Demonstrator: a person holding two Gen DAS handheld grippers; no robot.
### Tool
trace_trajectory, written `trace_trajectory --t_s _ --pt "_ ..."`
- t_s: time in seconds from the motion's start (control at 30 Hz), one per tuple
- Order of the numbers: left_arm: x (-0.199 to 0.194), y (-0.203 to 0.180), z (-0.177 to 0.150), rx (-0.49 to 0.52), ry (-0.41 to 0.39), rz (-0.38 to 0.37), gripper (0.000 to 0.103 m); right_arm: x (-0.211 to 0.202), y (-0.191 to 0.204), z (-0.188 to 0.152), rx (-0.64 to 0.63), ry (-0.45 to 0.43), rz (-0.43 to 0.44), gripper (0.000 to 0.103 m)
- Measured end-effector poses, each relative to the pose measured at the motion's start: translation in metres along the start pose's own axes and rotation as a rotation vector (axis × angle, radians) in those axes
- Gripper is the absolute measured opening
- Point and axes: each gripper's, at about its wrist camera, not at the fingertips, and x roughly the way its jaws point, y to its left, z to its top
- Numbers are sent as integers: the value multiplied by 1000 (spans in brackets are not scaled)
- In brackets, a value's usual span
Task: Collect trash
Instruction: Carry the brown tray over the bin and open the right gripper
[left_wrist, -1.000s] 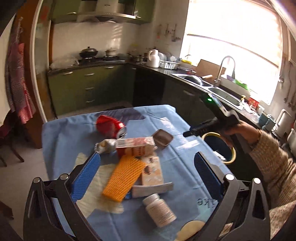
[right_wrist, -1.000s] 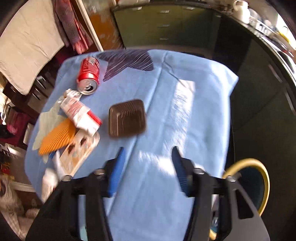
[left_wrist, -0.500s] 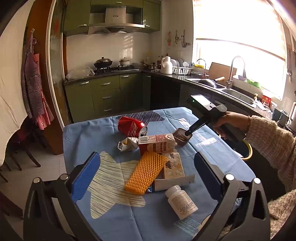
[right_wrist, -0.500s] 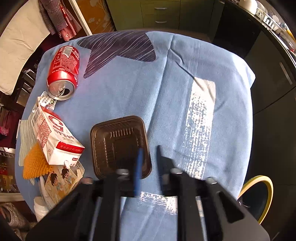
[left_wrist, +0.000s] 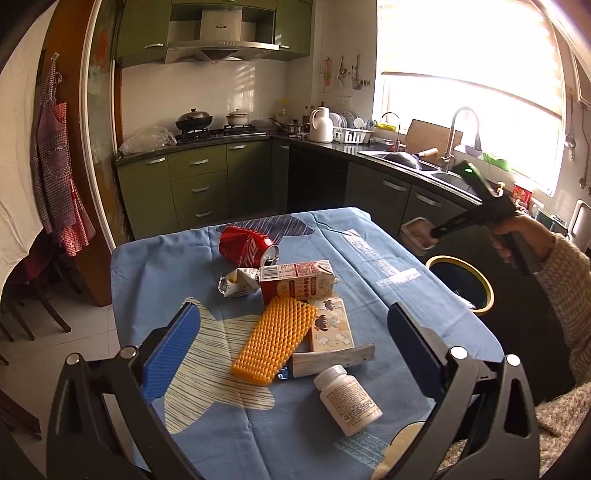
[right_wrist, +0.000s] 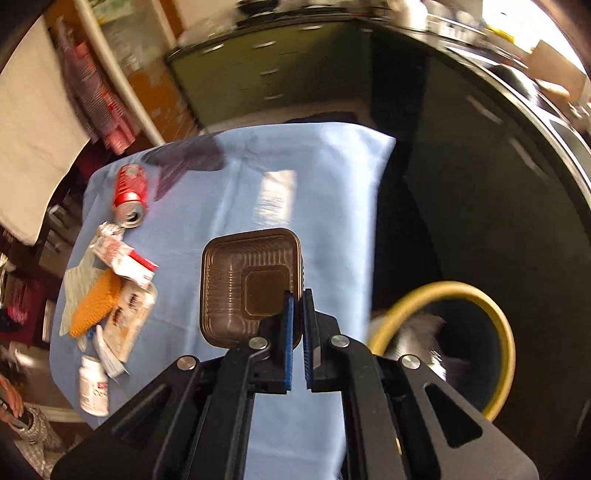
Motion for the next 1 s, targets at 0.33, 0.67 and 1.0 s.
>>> trace_trajectory --t_s 0.33,0.67,1.0 --pt "6 -12 2 1 20 -21 97 -3 -157 -78 302 44 -155 5" --pt "35 -13 1 -66 167 -49 97 0 -165 -84 315 -7 -129 27" --pt "66 -13 5 12 217 -44 97 -16 -108 -78 182 -20 -76 27"
